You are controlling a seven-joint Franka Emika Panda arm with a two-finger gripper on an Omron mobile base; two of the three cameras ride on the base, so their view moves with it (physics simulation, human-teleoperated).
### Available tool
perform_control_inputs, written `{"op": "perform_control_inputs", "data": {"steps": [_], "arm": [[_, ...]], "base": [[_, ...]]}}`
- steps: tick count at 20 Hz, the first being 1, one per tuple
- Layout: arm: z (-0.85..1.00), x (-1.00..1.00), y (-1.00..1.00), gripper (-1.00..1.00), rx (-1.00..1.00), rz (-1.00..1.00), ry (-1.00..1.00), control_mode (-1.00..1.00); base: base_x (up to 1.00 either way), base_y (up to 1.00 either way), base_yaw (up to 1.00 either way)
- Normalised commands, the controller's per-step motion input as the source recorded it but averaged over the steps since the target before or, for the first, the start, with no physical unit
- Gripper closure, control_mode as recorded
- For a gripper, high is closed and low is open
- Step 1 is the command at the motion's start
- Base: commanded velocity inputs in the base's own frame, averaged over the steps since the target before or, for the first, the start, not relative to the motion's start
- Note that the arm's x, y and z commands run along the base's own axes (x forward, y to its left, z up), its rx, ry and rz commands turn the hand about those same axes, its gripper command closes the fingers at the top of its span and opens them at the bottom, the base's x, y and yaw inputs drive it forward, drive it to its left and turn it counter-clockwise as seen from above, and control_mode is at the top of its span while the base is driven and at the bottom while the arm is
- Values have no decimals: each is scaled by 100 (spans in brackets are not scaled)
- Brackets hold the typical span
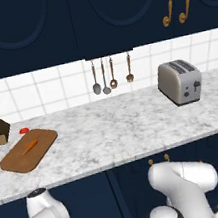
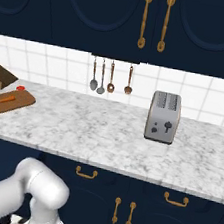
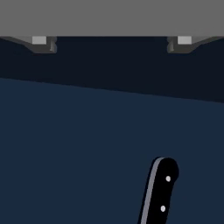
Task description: Place the appropriate cutting tool for cutting the carrot skin on the cutting board.
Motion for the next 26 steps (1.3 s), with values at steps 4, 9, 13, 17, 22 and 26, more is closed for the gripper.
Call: {"op": "perform_control_inputs", "data": {"steps": [4, 9, 13, 17, 22, 26], "arm": [[11, -50, 11, -100, 0, -6, -1, -100], [33, -12, 45, -100, -5, -4, -3, -100], [63, 2, 76, -100, -14, -19, -1, -100], [58, 25, 45, -100, -12, -17, 0, -100], [10, 28, 9, -100, -6, -20, 0, -100], [0, 20, 3, -100, -3, -13, 2, -100]], "base": [[0, 0, 0], [0, 0, 0], [0, 0, 0], [0, 0, 0], [0, 0, 0], [0, 0, 0]]}}
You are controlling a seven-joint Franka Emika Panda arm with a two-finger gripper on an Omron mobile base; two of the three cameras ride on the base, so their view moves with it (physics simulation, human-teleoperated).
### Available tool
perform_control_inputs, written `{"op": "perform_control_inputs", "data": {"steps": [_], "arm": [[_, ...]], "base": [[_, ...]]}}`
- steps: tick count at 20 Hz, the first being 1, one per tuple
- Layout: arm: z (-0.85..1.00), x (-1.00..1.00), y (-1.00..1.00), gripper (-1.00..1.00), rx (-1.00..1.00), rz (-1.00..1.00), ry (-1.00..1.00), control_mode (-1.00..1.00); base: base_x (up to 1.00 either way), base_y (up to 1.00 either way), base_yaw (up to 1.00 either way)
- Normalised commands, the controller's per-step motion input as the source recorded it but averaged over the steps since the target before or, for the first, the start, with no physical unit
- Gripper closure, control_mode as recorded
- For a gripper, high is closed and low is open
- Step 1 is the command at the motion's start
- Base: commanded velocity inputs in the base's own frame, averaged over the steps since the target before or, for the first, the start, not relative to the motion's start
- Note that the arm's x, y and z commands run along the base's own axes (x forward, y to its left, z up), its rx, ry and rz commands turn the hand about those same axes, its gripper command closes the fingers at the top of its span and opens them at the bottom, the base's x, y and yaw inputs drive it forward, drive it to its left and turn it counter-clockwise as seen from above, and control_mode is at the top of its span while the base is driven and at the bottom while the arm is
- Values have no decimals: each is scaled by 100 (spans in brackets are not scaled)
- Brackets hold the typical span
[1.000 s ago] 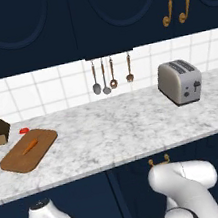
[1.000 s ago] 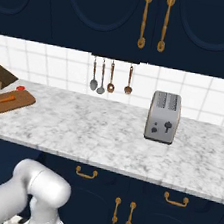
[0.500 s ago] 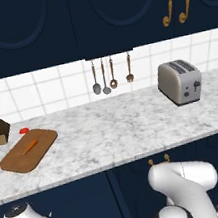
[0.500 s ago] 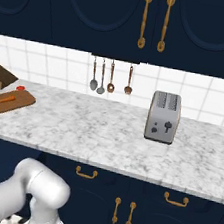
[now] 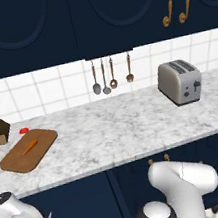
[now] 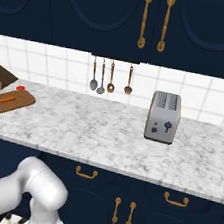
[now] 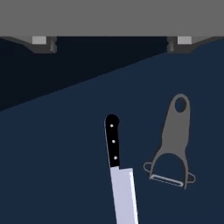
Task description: Place the appropriate cutting tool for cutting the carrot skin on the cutting board.
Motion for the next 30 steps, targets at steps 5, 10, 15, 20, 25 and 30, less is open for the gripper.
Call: {"op": "perform_control_inputs", "data": {"steps": [5, 10, 15, 20, 25, 30], "arm": [[0, 1, 0, -100, 0, 0, 0, -100], [0, 2, 0, -100, 0, 0, 0, -100], [0, 4, 0, -100, 0, 0, 0, -100], [-19, 16, 0, -100, -7, 0, 0, -100], [-32, 31, -6, -100, -5, 0, 6, -100], [-33, 39, 0, -100, 0, 0, 1, -100]], "base": [[0, 0, 0], [0, 0, 0], [0, 0, 0], [0, 0, 0], [0, 0, 0], [0, 0, 0]]}}
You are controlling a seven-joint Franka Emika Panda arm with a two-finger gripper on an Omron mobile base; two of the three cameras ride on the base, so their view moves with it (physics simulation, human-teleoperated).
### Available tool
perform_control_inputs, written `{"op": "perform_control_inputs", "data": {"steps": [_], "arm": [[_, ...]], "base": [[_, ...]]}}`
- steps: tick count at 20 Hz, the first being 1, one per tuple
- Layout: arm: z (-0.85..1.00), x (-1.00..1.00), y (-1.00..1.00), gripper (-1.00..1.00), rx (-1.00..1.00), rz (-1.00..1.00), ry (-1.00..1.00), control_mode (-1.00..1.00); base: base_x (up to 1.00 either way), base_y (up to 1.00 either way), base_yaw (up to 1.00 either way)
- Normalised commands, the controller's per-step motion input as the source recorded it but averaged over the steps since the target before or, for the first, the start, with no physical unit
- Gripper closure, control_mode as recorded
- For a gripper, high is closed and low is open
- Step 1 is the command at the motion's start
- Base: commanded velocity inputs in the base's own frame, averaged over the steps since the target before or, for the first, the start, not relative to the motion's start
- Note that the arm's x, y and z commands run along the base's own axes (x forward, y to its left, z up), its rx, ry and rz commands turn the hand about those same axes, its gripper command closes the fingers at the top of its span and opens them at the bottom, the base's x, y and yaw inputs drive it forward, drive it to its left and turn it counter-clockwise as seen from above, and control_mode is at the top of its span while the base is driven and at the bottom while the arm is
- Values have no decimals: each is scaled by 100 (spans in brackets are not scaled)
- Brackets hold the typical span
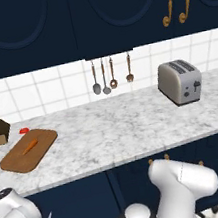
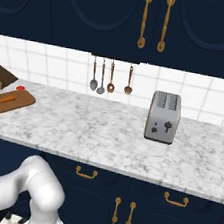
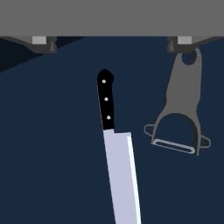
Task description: Place the appropriate cutting tool for cutting the carrot skin on the cutting board.
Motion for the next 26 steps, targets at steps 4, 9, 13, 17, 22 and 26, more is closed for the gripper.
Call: {"op": "perform_control_inputs", "data": {"steps": [4, 9, 13, 17, 22, 26], "arm": [[-39, 24, 2, -100, 0, 0, 0, -100], [-27, 16, 5, -100, 0, 0, 0, -100], [-28, 0, 24, -100, 0, 0, 0, -100], [-17, 4, 31, -100, 0, 0, 0, -100], [-15, 16, 23, -100, 0, 0, 0, -100], [-28, 3, 18, -100, 0, 0, 0, -100]], "base": [[0, 0, 0], [0, 0, 0], [0, 0, 0], [0, 0, 0], [0, 0, 0], [0, 0, 0]]}}
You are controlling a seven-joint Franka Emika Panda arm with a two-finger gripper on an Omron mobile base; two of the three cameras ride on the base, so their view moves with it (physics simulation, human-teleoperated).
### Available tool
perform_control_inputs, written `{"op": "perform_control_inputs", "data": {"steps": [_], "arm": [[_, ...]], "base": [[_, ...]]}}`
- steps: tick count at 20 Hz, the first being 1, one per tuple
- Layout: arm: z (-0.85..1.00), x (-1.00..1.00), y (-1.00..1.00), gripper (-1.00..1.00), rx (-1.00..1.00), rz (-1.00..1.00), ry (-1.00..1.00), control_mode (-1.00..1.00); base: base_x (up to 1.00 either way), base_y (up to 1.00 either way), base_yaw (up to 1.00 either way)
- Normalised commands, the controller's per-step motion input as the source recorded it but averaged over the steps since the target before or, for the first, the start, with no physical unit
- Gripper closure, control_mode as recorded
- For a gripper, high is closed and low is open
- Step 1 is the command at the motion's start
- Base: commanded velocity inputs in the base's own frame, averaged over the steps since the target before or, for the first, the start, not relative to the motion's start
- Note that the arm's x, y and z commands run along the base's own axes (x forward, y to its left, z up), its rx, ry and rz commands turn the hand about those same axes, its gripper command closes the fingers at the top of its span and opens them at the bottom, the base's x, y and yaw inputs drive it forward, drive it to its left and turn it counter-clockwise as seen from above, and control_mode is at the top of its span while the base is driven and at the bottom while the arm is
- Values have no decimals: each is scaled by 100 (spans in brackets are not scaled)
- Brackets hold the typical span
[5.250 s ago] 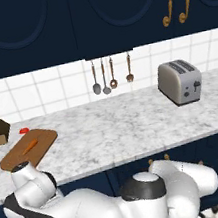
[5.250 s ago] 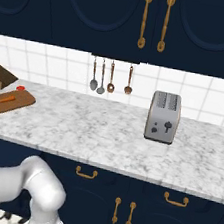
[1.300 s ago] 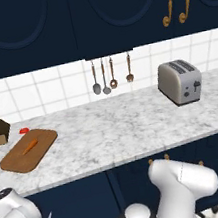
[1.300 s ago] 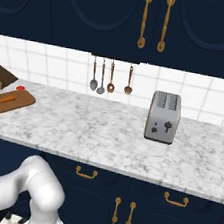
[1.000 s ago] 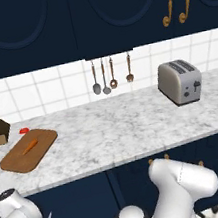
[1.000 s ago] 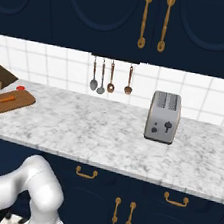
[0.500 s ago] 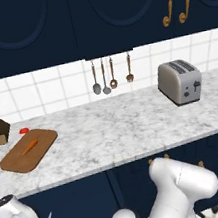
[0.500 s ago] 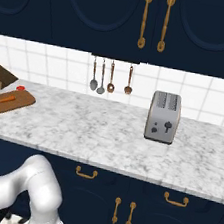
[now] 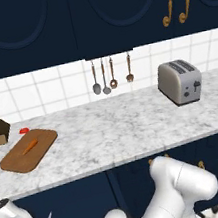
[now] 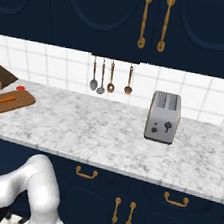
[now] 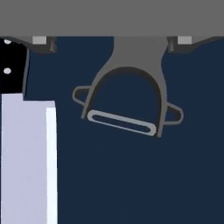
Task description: Place the appropriate cutting tool for cutting the carrot skin on the cutting board.
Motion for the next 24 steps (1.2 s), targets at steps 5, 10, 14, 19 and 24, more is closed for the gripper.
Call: {"op": "perform_control_inputs", "data": {"steps": [5, 10, 14, 19, 24], "arm": [[-40, 0, 7, -100, 0, 0, 0, -100], [-29, 0, 6, -100, 0, 0, 0, -100], [-42, -1, 10, 100, 0, 0, 0, -100], [-49, -6, 0, 100, 1, 0, -5, -100], [-25, -6, 0, 100, 5, 0, -7, -100]], "base": [[0, 0, 0], [0, 0, 0], [0, 0, 0], [0, 0, 0], [0, 0, 0]]}}
